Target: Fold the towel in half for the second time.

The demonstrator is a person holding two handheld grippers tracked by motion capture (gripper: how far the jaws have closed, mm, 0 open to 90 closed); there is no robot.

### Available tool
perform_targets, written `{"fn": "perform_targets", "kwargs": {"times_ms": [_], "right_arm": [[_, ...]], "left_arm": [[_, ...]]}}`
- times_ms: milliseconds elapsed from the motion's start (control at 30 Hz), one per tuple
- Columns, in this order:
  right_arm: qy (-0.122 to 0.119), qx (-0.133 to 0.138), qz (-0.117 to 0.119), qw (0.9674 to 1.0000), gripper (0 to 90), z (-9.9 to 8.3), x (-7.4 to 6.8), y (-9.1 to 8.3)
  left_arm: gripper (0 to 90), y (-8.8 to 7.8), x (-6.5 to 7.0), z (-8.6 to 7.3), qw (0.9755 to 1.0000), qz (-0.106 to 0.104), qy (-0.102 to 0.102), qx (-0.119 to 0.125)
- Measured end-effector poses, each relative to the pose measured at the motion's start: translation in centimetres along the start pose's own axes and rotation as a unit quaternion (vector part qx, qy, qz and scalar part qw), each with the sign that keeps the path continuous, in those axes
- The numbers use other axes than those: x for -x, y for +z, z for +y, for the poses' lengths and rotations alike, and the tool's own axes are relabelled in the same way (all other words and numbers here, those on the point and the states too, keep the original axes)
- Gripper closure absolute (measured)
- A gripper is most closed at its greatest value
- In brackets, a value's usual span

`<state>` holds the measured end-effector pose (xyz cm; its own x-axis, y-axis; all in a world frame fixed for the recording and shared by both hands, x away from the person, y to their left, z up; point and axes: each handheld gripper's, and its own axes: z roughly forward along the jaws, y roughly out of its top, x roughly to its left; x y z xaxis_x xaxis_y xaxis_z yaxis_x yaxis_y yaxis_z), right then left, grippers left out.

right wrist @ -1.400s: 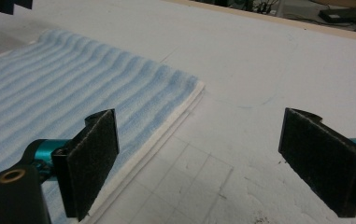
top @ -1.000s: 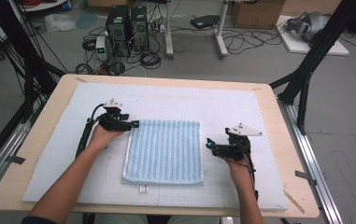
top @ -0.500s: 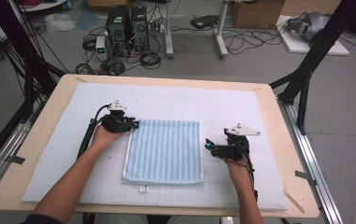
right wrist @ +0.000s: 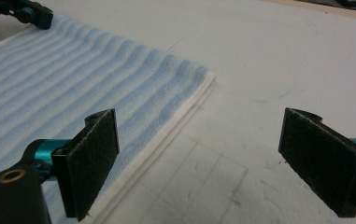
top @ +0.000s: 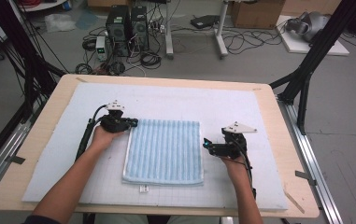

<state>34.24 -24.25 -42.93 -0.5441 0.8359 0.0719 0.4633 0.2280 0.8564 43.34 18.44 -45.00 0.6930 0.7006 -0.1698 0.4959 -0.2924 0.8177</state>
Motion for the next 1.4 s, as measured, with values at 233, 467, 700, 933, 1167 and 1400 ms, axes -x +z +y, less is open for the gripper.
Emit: {"fn": "perform_targets", "kwargs": {"times_ms": [233,467,700,933,1167,1400], "right_arm": [[-0.004,-0.030,0.010,0.9995,11.6,1.1,0.0,1.6],[-0.018,-0.066,0.017,0.9975,14.4,3.3,0.4,4.6],[-0.037,-0.098,0.028,0.9941,28.0,5.1,1.1,8.1],[-0.037,-0.132,0.043,0.9896,35.8,5.2,1.2,10.4],[-0.045,-0.145,0.067,0.9861,67.1,5.2,0.9,10.5],[-0.067,-0.144,0.070,0.9847,82.5,5.5,0.5,10.2]], "left_arm": [[85.9,-0.3,-0.1,0.1,1.0000,-0.006,-0.002,0.006],[86.0,-0.4,0.0,0.2,0.9999,-0.008,-0.005,0.013],[86.0,-0.6,0.0,0.2,0.9998,-0.009,-0.005,0.015],[86.0,-0.7,0.0,0.3,0.9998,-0.009,-0.008,0.019],[86.1,-0.6,0.0,0.2,0.9999,-0.009,-0.006,0.012],[86.3,-0.7,-0.2,0.4,0.9996,-0.002,-0.010,0.026]]}}
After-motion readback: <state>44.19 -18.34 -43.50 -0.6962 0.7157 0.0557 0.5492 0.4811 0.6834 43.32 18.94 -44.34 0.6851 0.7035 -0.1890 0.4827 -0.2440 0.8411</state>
